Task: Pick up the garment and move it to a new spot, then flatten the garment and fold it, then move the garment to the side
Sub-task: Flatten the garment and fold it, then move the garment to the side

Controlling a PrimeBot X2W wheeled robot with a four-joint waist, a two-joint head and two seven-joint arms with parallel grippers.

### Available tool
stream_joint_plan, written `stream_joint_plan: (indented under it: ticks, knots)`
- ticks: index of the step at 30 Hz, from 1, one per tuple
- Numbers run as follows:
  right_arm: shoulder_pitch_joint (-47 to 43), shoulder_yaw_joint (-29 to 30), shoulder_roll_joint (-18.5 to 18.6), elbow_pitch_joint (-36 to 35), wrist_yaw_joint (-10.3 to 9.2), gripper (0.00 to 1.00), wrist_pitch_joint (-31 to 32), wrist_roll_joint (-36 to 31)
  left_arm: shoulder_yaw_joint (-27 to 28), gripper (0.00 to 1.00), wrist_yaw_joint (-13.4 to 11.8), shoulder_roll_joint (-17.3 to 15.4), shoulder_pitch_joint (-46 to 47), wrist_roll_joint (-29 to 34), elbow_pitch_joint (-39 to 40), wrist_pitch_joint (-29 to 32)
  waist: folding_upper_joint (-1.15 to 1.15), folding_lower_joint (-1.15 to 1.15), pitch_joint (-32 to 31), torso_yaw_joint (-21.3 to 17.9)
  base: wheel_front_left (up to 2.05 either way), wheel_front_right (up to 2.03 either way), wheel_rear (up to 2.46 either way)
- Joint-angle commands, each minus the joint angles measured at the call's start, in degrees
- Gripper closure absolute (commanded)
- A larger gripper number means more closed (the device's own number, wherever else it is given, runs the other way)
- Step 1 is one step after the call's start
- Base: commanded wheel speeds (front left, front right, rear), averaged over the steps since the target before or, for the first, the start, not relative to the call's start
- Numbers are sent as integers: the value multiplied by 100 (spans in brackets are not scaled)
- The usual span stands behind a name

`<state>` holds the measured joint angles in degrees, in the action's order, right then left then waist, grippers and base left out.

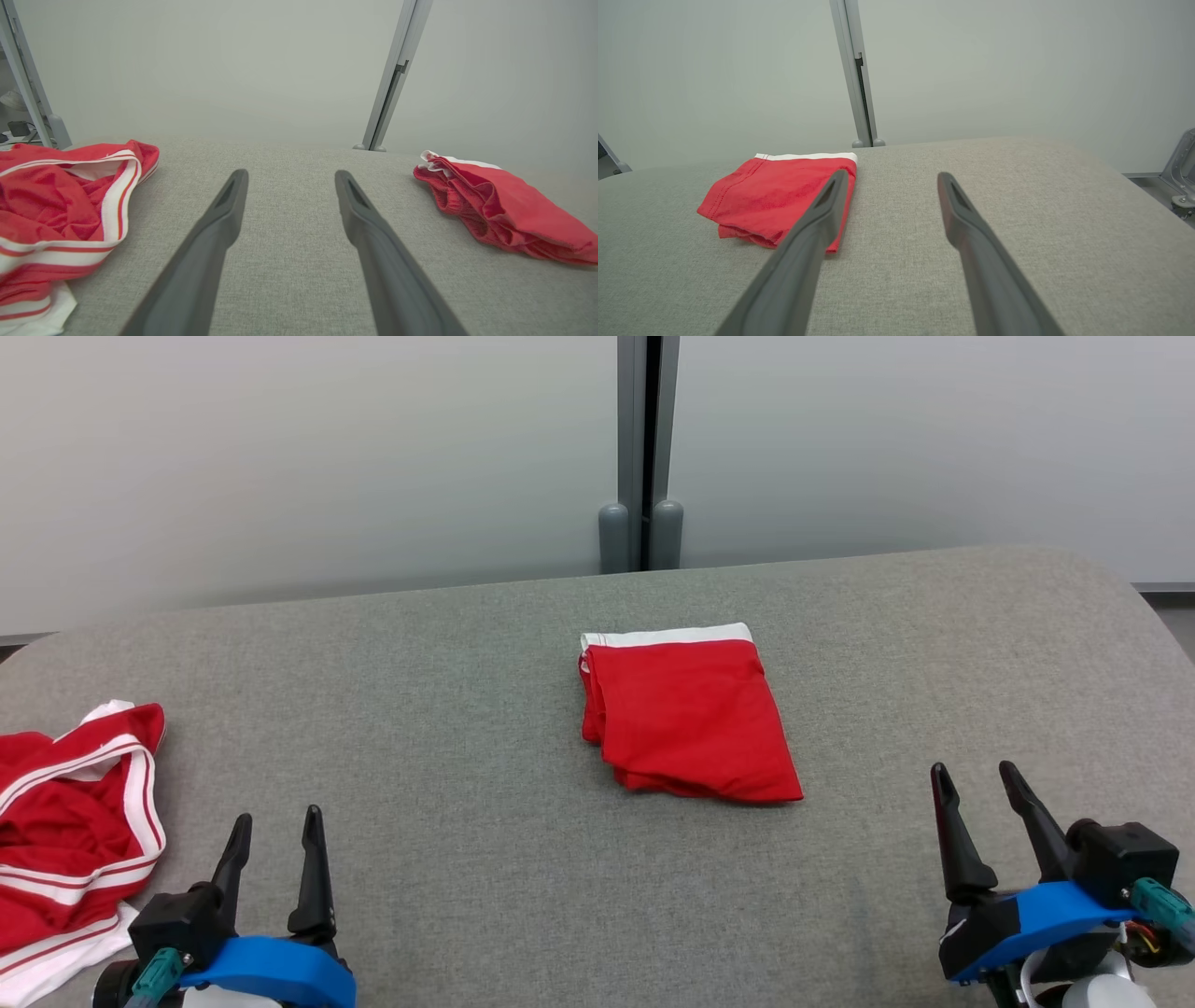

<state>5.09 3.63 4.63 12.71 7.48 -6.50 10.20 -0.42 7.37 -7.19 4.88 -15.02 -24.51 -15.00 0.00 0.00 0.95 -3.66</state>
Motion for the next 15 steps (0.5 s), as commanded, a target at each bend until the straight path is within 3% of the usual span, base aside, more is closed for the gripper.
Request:
stream_joint_plan:
  ticks: [1,15]
  knots:
    - [8,-9,35,43,3,0,-37,8,35,0,-41,-19,46,58,-33,-27,0,0,-14,5,0,0,0]
    - [191,-288,50,391,3,0,-67,64,-46,0,-46,-25,49,53,-103,-27,0,0,-89,136,0,0,0]
